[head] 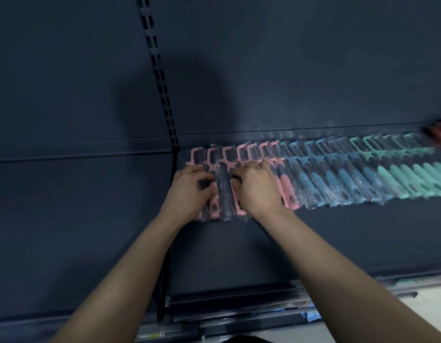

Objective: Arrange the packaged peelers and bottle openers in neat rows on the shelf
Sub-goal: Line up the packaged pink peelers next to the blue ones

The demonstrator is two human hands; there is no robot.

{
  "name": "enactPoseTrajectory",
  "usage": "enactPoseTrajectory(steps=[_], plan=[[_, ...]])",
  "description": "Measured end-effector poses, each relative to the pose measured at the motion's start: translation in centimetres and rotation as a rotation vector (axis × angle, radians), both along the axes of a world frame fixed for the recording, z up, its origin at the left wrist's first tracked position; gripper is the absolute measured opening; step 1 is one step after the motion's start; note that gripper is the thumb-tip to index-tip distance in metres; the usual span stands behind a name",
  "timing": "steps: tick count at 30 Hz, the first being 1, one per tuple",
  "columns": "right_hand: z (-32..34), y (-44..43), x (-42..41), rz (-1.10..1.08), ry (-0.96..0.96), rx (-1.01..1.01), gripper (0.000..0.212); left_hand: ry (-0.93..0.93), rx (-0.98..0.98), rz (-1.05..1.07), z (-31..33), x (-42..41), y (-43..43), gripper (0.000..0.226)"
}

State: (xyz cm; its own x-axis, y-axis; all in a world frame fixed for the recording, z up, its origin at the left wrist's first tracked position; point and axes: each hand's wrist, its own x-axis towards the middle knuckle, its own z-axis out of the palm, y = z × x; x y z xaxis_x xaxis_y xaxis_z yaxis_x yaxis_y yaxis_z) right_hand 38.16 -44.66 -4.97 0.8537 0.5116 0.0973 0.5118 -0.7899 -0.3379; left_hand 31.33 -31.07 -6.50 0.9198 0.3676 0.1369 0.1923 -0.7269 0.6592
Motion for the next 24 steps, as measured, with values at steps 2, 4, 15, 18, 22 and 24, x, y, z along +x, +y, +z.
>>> enactPoseTrajectory(steps=[2, 4, 15, 18, 22, 24], plan=[[-0.1, 0.0, 0.0, 0.005, -0.018, -0.001, 0.025, -0.002, 0.006, -0.001, 0.0, 0.0, 0.0, 0.032], [-0.2, 0.0, 0.1, 0.009, -0.027, -0.003, 0.026, -0.006, 0.005, 0.000, 0.1, 0.1, -0.1, 0.031], [-0.6, 0.0, 0.9, 0.041, -0.016, -0.006, 0.024, -0.013, -0.003, 0.000, 0.2, 1.0, -0.7, 0.033], [0.0, -0.8, 1.1, 0.062, -0.024, 0.112, 0.024, -0.023, -0.012, -0.009, 0.3, 0.9, -0.5, 0.031], [1.3, -2.7, 2.1, 0.010, -0.069, 0.239, 0.028, -0.109, 0.009, 0.010, 0.6, 0.9, -0.7, 0.028], [1.6, -3.7, 2.8, -0.009, -0.056, 0.200, 0.030, -0.133, 0.037, -0.012, 0.8, 1.0, -1.4, 0.029]])
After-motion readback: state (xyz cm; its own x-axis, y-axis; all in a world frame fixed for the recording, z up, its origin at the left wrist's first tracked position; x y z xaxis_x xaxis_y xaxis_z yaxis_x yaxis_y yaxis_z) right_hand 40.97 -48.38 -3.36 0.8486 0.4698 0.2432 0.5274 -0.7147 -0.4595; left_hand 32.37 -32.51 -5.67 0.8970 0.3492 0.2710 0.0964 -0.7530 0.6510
